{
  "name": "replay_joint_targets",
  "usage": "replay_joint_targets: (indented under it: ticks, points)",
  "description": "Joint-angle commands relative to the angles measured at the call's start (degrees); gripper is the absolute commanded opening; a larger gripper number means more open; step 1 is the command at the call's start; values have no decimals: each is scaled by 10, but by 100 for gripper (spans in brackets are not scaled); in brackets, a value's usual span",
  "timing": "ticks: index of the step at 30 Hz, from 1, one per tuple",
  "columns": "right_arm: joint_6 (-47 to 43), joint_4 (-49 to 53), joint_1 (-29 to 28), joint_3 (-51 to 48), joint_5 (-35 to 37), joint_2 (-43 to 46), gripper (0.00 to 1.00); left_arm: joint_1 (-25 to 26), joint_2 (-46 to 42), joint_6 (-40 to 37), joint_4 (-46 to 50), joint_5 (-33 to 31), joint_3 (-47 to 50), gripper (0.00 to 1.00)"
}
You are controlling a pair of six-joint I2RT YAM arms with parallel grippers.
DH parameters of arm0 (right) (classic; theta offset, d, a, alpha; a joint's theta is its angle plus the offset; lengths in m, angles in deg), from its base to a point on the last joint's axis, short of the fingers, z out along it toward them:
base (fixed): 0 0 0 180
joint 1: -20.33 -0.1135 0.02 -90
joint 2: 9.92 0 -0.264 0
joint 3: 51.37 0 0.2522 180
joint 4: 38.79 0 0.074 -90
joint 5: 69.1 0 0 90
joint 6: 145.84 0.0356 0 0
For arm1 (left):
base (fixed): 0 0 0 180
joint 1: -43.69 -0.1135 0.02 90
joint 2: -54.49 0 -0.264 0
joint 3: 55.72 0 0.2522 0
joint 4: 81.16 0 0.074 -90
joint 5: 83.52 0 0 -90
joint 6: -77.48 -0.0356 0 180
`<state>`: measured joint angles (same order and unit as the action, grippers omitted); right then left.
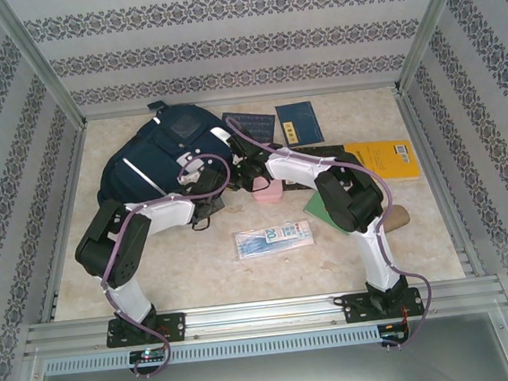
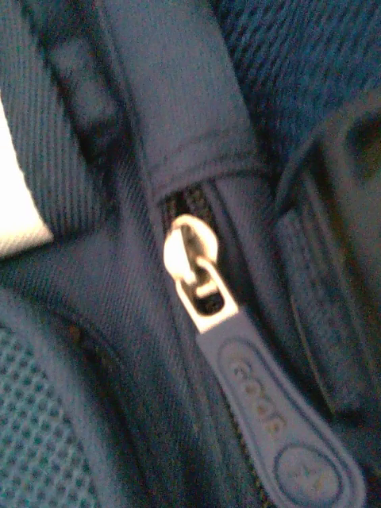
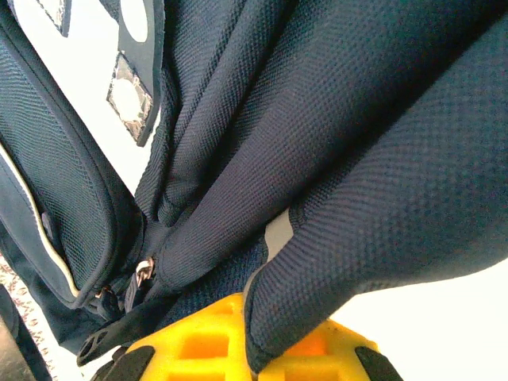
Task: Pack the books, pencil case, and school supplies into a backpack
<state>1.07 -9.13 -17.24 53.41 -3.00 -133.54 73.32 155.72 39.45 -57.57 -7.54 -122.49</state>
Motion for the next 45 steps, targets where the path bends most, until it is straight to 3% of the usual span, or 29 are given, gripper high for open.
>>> replay_joint_targets:
  ticks: [1,13,25,27,30,34,38,45]
  points:
    - [1,-5,3,6,-27,-2,0,1,8,22,-3,-7,-7,2]
    - [-46,33,46,45,0,8,0,-1,-133,37,185,-54,27,0]
    - [-114,90,115,138,17,-27,0,-48,-319,24,331,-77,110,0]
    - [-128,107,124,169,17,-45,0,-48,-332,-16,309,-44,115,0]
    - [-143,131,134,210,16,-68,0,-47,-337,-86,237,65,120,0]
    - [-151,153,139,224,16,-64,35,-37,-322,-130,164,182,113,0]
    - [-144,143,131,158,27,-10,45,-11,-296,-142,141,222,85,0]
    - [-97,108,77,-21,29,103,48,49,-236,-142,112,242,49,0]
